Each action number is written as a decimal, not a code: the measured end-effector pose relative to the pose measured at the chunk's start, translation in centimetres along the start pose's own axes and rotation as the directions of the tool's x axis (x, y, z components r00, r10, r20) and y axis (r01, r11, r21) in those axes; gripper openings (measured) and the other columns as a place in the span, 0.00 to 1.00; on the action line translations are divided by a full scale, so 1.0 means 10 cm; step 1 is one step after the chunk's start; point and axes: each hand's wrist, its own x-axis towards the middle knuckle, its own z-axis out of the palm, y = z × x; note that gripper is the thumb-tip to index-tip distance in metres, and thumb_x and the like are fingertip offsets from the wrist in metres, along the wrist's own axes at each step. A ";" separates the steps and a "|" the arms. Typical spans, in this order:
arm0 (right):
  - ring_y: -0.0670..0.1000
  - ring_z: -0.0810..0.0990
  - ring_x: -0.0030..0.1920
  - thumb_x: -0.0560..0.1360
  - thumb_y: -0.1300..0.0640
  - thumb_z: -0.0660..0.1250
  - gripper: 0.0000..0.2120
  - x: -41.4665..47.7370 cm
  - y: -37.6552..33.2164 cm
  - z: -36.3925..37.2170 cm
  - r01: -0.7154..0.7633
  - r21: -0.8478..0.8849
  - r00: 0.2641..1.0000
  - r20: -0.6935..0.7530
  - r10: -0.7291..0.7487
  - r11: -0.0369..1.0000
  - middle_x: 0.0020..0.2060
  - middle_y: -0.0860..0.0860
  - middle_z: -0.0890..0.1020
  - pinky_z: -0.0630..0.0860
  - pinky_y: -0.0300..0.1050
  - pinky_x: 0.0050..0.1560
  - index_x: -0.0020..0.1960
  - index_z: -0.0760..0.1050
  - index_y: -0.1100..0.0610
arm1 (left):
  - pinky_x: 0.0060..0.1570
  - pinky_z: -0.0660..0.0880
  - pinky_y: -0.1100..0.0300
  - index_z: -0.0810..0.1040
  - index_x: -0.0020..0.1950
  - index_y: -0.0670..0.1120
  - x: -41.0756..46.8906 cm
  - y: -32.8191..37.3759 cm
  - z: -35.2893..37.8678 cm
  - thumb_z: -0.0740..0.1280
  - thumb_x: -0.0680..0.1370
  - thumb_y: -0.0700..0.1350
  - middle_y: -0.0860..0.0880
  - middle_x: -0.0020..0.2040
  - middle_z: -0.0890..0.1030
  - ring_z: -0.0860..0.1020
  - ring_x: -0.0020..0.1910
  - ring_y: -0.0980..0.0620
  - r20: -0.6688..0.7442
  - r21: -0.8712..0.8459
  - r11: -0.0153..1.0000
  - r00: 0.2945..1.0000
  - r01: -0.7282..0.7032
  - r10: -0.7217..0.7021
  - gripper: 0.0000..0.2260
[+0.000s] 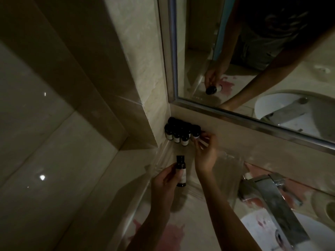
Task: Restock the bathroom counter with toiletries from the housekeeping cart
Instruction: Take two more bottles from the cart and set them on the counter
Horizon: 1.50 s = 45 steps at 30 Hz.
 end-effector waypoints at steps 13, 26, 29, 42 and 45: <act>0.41 0.78 0.44 0.75 0.60 0.71 0.06 -0.08 -0.01 -0.13 0.057 -0.177 0.998 0.009 -0.056 0.983 0.51 0.46 0.76 0.81 0.46 0.44 0.48 0.76 0.51 | 0.46 0.78 0.62 0.82 0.57 0.46 -0.10 0.09 0.01 0.71 0.73 0.45 0.51 0.48 0.85 0.83 0.50 0.55 -0.015 -0.008 1.000 1.000 -0.020 0.020 0.13; 0.51 0.83 0.50 0.77 0.59 0.68 0.08 -0.86 -0.78 -0.70 -0.267 0.159 0.868 0.469 0.165 0.950 0.48 0.50 0.85 0.80 0.48 0.52 0.54 0.82 0.54 | 0.48 0.79 0.59 0.83 0.51 0.49 -0.28 0.29 -0.03 0.70 0.75 0.41 0.51 0.46 0.86 0.84 0.48 0.54 0.024 -0.033 0.995 0.995 -0.094 0.095 0.07; 0.49 0.84 0.48 0.75 0.57 0.69 0.09 -0.91 -0.93 -0.78 -0.263 0.134 0.845 0.510 0.161 0.955 0.48 0.48 0.85 0.80 0.44 0.49 0.55 0.82 0.53 | 0.47 0.79 0.60 0.83 0.49 0.52 -0.32 0.28 -0.06 0.70 0.76 0.42 0.52 0.45 0.86 0.83 0.48 0.54 0.018 0.000 0.995 0.995 -0.096 0.096 0.06; 0.53 0.85 0.44 0.68 0.60 0.75 0.14 -0.99 -1.04 -0.96 -0.304 0.106 0.753 0.636 0.170 0.947 0.48 0.50 0.85 0.80 0.45 0.47 0.54 0.81 0.56 | 0.36 0.77 0.68 0.82 0.50 0.46 -0.44 0.30 -0.16 0.67 0.78 0.37 0.56 0.40 0.85 0.83 0.43 0.60 0.044 -0.026 0.997 0.996 -0.078 0.079 0.07; 0.56 0.85 0.45 0.65 0.58 0.75 0.18 -0.98 -1.02 -0.98 -0.328 0.142 0.741 0.652 0.161 0.934 0.48 0.54 0.85 0.81 0.46 0.49 0.55 0.80 0.57 | 0.41 0.79 0.65 0.83 0.53 0.46 -0.44 0.29 -0.15 0.66 0.78 0.37 0.53 0.47 0.85 0.83 0.47 0.56 0.053 -0.036 0.996 0.995 -0.086 0.088 0.08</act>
